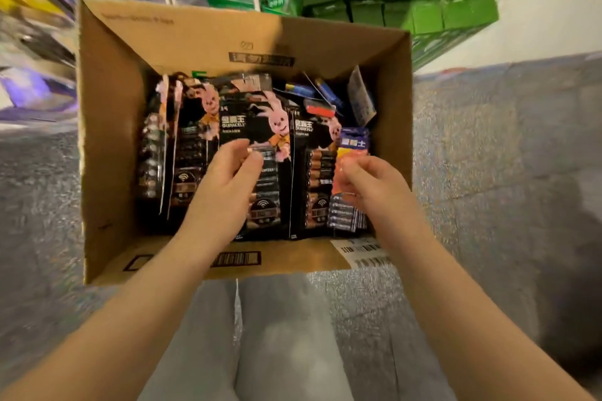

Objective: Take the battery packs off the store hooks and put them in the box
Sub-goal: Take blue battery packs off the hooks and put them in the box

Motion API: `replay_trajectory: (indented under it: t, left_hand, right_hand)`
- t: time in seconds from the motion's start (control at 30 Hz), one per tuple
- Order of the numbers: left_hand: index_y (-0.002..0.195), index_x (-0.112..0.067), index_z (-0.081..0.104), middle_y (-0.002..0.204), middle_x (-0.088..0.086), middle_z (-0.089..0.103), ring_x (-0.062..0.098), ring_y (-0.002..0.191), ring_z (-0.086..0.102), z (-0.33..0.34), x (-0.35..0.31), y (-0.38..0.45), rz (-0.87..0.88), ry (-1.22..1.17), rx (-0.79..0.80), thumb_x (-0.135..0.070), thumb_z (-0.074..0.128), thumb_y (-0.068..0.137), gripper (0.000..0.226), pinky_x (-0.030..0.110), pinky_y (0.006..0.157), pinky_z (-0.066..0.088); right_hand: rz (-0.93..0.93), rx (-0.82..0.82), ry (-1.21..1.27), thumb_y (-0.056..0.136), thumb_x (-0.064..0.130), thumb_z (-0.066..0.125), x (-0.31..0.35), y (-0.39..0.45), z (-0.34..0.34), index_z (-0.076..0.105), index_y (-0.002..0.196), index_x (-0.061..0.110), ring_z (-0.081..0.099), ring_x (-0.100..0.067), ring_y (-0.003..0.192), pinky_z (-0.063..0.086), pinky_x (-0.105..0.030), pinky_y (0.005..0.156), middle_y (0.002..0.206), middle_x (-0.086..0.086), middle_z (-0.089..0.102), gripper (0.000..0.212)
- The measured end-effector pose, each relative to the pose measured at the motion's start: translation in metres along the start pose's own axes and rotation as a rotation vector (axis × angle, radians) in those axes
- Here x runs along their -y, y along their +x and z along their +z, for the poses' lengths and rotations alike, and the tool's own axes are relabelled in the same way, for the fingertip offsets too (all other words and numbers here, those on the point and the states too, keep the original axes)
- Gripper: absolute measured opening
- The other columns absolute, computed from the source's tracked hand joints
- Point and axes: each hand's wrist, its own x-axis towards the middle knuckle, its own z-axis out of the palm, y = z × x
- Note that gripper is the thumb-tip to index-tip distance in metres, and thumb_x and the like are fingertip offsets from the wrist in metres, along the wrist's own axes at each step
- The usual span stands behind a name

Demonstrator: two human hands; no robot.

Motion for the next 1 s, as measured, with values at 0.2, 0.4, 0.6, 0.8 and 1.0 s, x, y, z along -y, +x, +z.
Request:
replay_trajectory:
  t: [0.2, 0.4, 0.6, 0.8, 1.0]
  left_hand:
    - [0.15, -0.027, 0.027, 0.127, -0.017, 0.049, -0.005, 0.117, 0.049, 0.007, -0.009, -0.015, 0.095, 0.054, 0.012, -0.034, 0.048, 0.101, 0.053, 0.024, 0.104, 0.038]
    - [0.152, -0.03, 0.025, 0.122, -0.025, 0.046, -0.011, 0.104, 0.047, 0.009, -0.006, -0.008, 0.08, 0.144, 0.103, -0.035, 0.044, 0.101, 0.055, 0.007, 0.081, 0.035]
    - [0.15, -0.031, 0.03, 0.119, -0.022, 0.049, 0.012, 0.12, 0.051, -0.001, 0.003, -0.004, 0.068, 0.154, 0.14, -0.037, 0.042, 0.101, 0.051, 0.03, 0.1, 0.036]
    - [0.143, -0.031, 0.039, 0.115, -0.025, 0.052, -0.008, 0.103, 0.051, -0.01, 0.001, 0.001, 0.114, 0.269, 0.278, -0.034, 0.047, 0.1, 0.044, 0.015, 0.084, 0.038]
    - [0.141, -0.033, 0.041, 0.106, -0.031, 0.049, -0.014, 0.094, 0.049, -0.02, -0.002, 0.006, 0.13, 0.319, 0.317, -0.035, 0.046, 0.101, 0.04, 0.009, 0.07, 0.035]
  right_hand:
    - [-0.063, -0.219, -0.098, 0.09, 0.029, 0.062, -0.015, 0.003, 0.02, 0.057, 0.101, 0.019, 0.059, -0.011, 0.091, 0.048, -0.03, 0.083, 0.1, 0.005, 0.062, 0.016]
    - [0.022, -0.431, -0.463, 0.087, 0.034, 0.066, -0.032, 0.007, 0.04, 0.044, 0.125, 0.011, 0.05, -0.031, 0.113, 0.04, -0.038, 0.096, 0.124, -0.01, 0.047, 0.049]
    - [0.075, -0.432, -0.469, 0.09, 0.03, 0.063, -0.043, 0.013, 0.037, 0.049, 0.108, 0.011, 0.059, -0.031, 0.104, 0.049, -0.043, 0.083, 0.112, -0.009, 0.059, 0.029]
    - [0.038, -0.529, -0.438, 0.08, 0.034, 0.075, -0.041, 0.011, 0.049, 0.048, 0.113, 0.013, 0.053, -0.033, 0.107, 0.043, -0.041, 0.091, 0.119, -0.01, 0.05, 0.047]
    - [0.056, -0.474, -0.495, 0.082, 0.032, 0.074, -0.033, 0.015, 0.037, 0.045, 0.113, 0.011, 0.058, -0.036, 0.106, 0.044, -0.04, 0.083, 0.12, -0.011, 0.054, 0.047]
